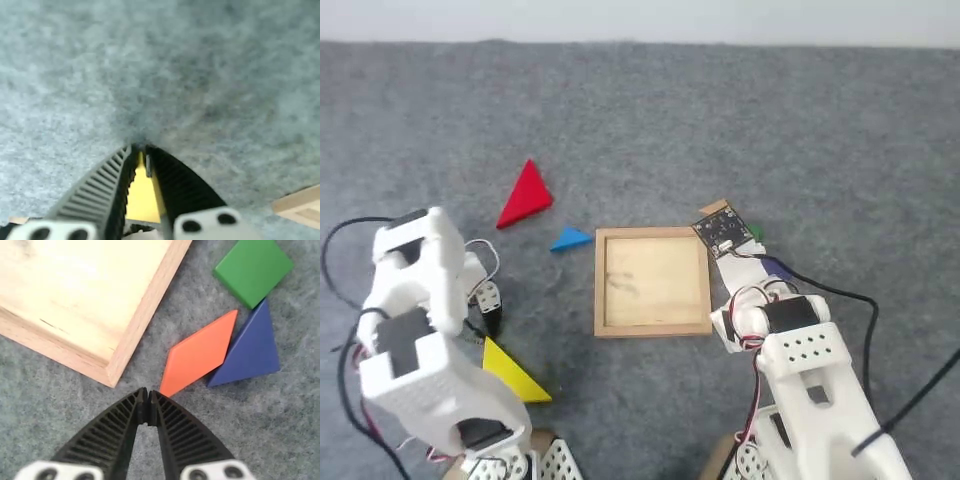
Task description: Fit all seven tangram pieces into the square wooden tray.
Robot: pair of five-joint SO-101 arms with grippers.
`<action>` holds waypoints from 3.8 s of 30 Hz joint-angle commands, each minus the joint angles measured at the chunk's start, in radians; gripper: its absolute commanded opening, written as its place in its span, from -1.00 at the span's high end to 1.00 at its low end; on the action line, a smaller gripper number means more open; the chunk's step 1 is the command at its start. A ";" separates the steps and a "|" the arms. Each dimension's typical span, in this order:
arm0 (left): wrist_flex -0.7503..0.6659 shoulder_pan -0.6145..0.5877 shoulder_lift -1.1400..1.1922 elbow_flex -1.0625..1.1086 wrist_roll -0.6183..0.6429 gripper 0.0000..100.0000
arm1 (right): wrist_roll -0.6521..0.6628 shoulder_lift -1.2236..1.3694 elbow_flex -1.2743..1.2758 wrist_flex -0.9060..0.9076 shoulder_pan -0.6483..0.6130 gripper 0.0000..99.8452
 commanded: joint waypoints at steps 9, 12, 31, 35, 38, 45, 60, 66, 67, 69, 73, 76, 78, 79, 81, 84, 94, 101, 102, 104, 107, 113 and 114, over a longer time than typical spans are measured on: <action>0.055 -0.164 -0.460 -0.016 -0.226 0.98 | 0.015 -0.041 -0.121 0.058 -0.091 0.96; -0.035 -0.356 -0.651 -0.004 -0.361 0.97 | 0.012 -0.050 -0.218 0.136 -0.222 0.96; -0.620 -0.655 0.353 -0.134 -0.795 0.98 | 0.014 0.268 -0.543 0.177 -0.532 0.96; -0.698 -0.640 0.394 -0.035 -0.944 0.98 | 0.015 0.272 -0.580 0.177 -0.596 0.96; -0.842 -0.626 0.377 0.127 -1.089 0.98 | 0.015 0.274 -0.600 0.176 -0.654 0.96; -1.353 -0.617 0.129 0.628 -1.307 0.97 | 0.008 0.464 -0.706 0.180 -0.743 0.96; -1.778 -0.910 -0.396 1.142 -1.729 0.98 | 0.006 0.834 -0.993 0.180 -0.875 0.96; -1.784 -0.910 -0.548 1.141 -1.504 0.98 | 0.005 0.842 -0.991 0.127 -0.929 0.96; -1.784 -0.910 -0.562 1.141 -1.479 0.98 | 0.005 0.845 -0.991 0.111 -0.938 0.96; -1.784 -0.910 -0.578 1.141 -1.407 0.98 | -0.002 0.871 -0.999 0.082 -0.941 0.96; -1.792 -0.904 -0.612 1.129 -1.206 0.98 | -0.032 0.970 -1.048 0.059 -0.941 0.96; -1.786 -0.902 -0.643 1.084 -1.046 0.98 | 0.021 1.061 -1.099 0.064 -0.941 0.96; -1.786 -0.904 -0.664 1.052 -0.948 0.98 | 0.058 1.107 -1.128 0.064 -0.941 0.96; -1.784 -0.908 -0.675 1.033 -0.902 0.98 | 0.072 1.125 -1.143 0.070 -0.943 0.96; -1.746 -0.911 -0.697 0.995 -0.822 0.98 | 0.097 1.144 -1.180 0.097 -0.943 0.96; -1.498 -0.911 -0.732 0.862 -0.721 0.98 | 0.152 1.142 -1.238 0.148 -0.944 0.96; -0.402 -0.746 -0.807 0.208 -0.566 0.97 | 0.359 1.153 -1.373 0.165 -0.986 0.96; -0.077 -0.720 -0.804 -0.272 -0.542 0.97 | 0.446 1.237 -1.376 0.076 -1.012 0.96; -0.057 -0.709 -0.804 -0.323 -0.542 0.97 | 0.463 1.264 -1.389 0.067 -1.010 0.96; -0.021 -0.686 -0.804 -0.404 -0.542 0.97 | 0.470 1.310 -1.424 0.079 -1.010 0.96; 0.023 -0.626 -0.804 -0.453 -0.555 0.97 | 0.519 1.374 -1.479 0.142 -1.006 0.96; 0.052 -0.537 -0.793 -0.424 -0.592 0.97 | 0.588 1.460 -1.544 0.185 -0.977 0.96; 0.052 -0.535 -0.789 -0.424 -0.592 0.97 | 0.586 1.481 -1.551 0.183 -0.961 0.96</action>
